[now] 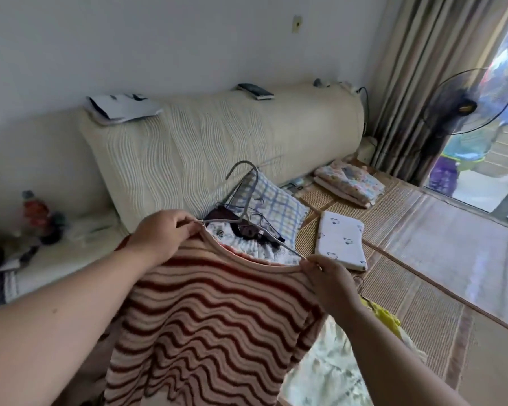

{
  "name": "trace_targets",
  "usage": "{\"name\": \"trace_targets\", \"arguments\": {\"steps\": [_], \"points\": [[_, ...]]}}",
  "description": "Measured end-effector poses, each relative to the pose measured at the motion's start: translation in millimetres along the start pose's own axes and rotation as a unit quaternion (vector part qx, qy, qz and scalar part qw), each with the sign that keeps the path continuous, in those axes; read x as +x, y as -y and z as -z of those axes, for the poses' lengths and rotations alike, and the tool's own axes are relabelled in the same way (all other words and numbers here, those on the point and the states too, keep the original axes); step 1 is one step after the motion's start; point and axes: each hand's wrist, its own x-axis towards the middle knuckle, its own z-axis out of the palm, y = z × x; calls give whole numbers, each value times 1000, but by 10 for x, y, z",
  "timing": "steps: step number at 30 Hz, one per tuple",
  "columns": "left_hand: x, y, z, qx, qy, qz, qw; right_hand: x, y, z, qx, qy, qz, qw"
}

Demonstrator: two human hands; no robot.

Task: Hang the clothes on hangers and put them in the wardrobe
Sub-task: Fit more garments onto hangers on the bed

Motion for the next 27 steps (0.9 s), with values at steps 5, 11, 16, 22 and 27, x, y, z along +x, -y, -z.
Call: {"name": "trace_targets", "arguments": {"steps": [5,11,16,22,27], "points": [[903,134,-235,51,17,-10,998,917,-147,-359,40,-15,-52,998],[2187,485,-1226,58,64,22,996,2336,-840,-671,24,-30,-91,995],[3079,982,-2425,38,135,56,989,3393,-1764,-959,-14,3,-151,988],[3825,1480,-3364,73,186,120,973,4225,-2442,-1319,-39,48,-202,977],[4198,1668,-3759,127,189,145,963,4617,-2762,-1582,-58,65,-223,971]]}}
